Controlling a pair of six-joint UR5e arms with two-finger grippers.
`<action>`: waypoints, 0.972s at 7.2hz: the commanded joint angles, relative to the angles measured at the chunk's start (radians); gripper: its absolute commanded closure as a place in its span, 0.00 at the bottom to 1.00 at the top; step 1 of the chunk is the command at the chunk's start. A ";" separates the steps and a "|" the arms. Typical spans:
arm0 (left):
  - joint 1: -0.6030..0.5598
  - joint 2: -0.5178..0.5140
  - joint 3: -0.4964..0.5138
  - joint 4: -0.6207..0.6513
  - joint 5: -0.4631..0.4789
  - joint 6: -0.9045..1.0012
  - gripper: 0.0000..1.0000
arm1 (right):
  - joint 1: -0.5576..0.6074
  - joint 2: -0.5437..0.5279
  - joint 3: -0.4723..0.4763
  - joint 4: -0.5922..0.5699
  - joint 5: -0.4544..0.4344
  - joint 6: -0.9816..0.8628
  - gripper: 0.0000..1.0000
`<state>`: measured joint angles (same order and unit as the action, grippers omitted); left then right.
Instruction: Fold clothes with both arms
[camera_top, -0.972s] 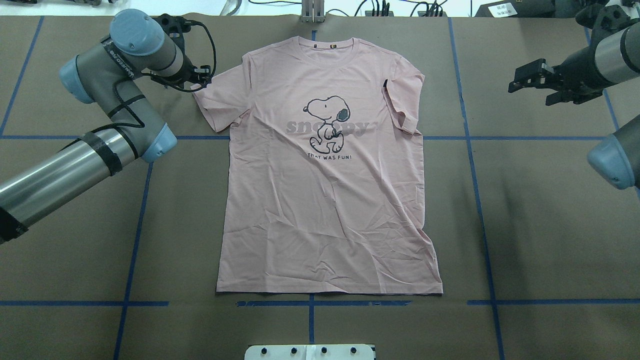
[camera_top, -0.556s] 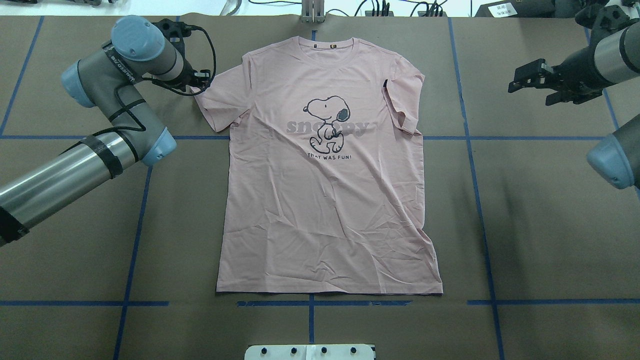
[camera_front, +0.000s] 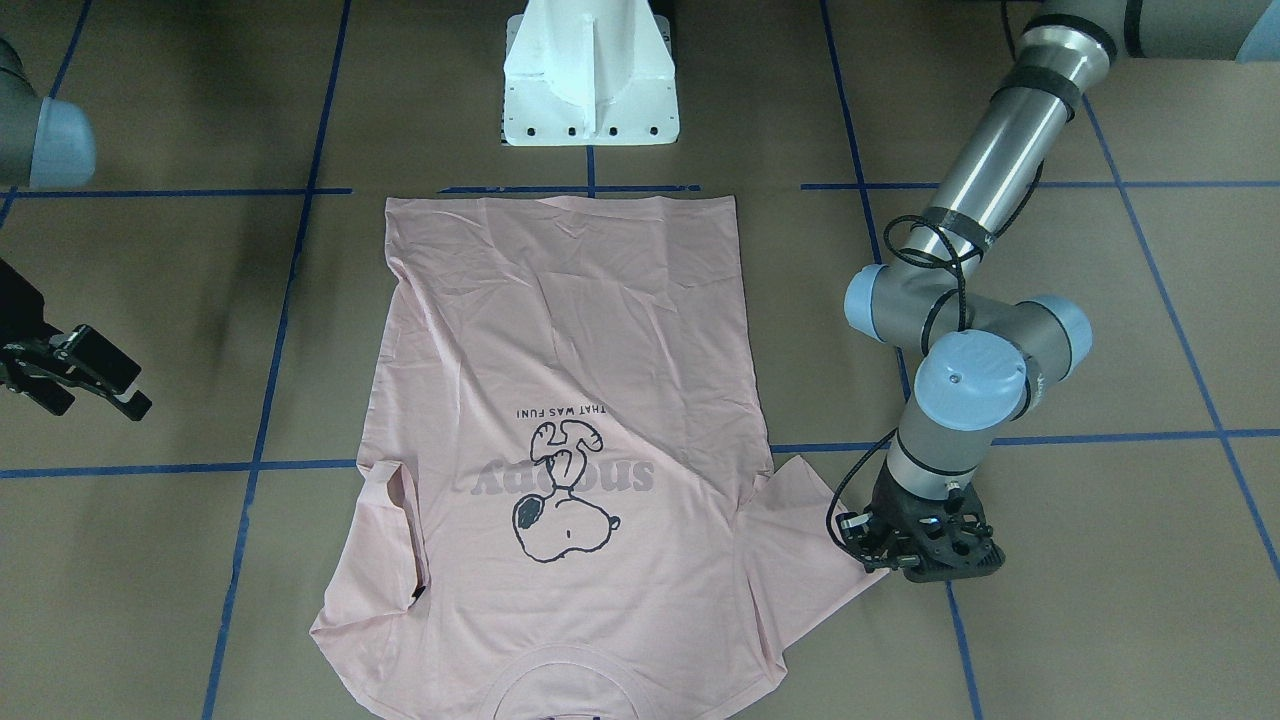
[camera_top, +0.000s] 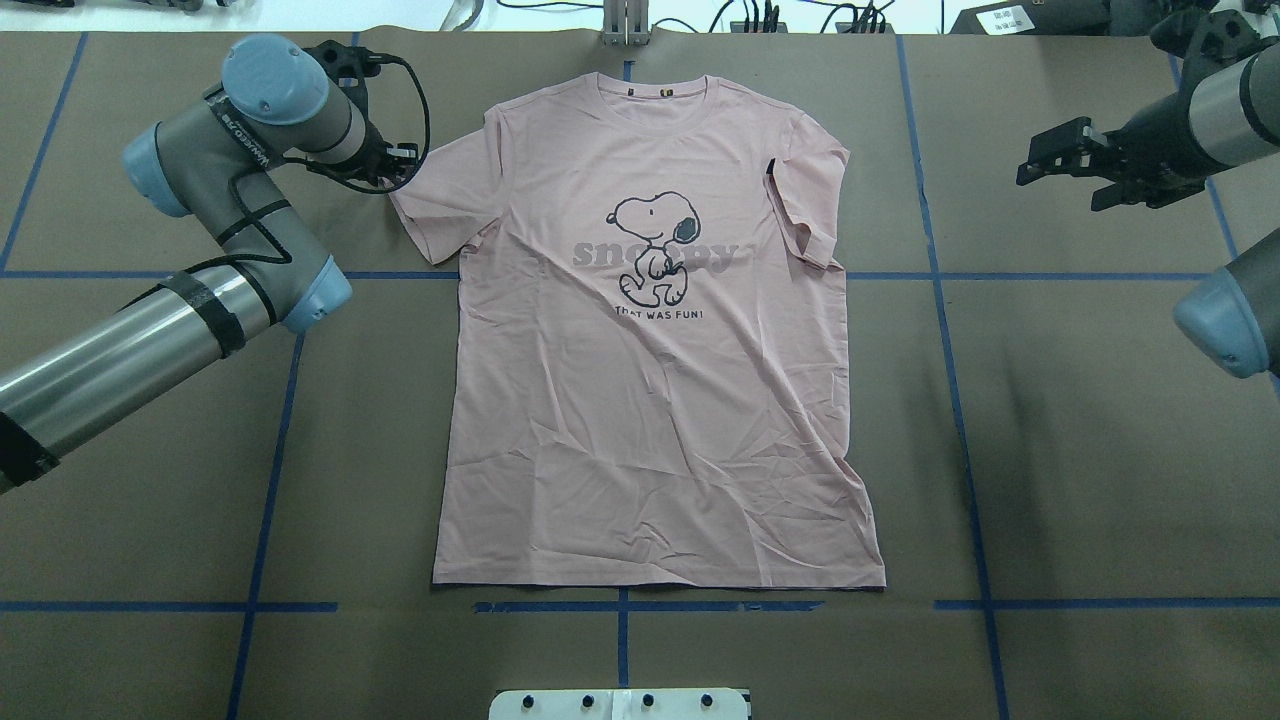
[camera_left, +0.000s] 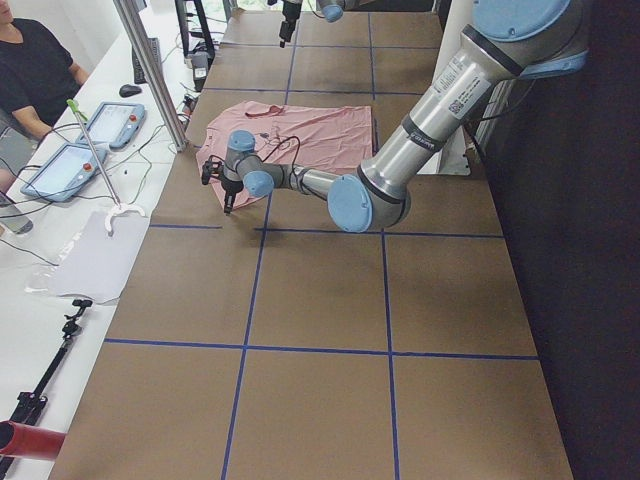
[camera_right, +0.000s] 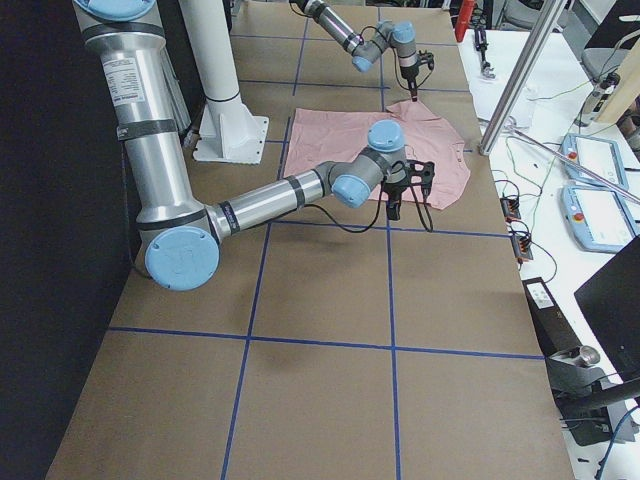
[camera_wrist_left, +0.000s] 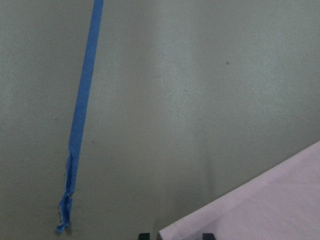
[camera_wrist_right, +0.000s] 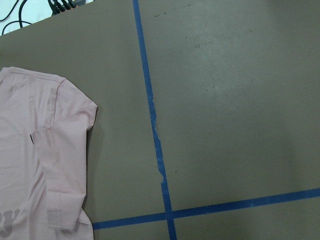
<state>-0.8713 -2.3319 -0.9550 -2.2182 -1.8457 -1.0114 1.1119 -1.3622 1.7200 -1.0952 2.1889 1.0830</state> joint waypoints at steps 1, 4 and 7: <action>-0.002 -0.023 -0.002 0.002 -0.003 0.005 1.00 | 0.002 0.000 0.003 0.000 0.000 0.000 0.00; -0.005 -0.018 -0.164 0.066 -0.038 -0.009 1.00 | 0.002 0.005 0.001 0.000 0.002 -0.002 0.00; 0.079 -0.067 -0.285 0.246 -0.029 -0.153 1.00 | 0.000 0.014 -0.002 -0.002 -0.001 -0.002 0.00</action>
<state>-0.8354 -2.3686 -1.2276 -2.0100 -1.8791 -1.1161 1.1135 -1.3509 1.7197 -1.0966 2.1892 1.0816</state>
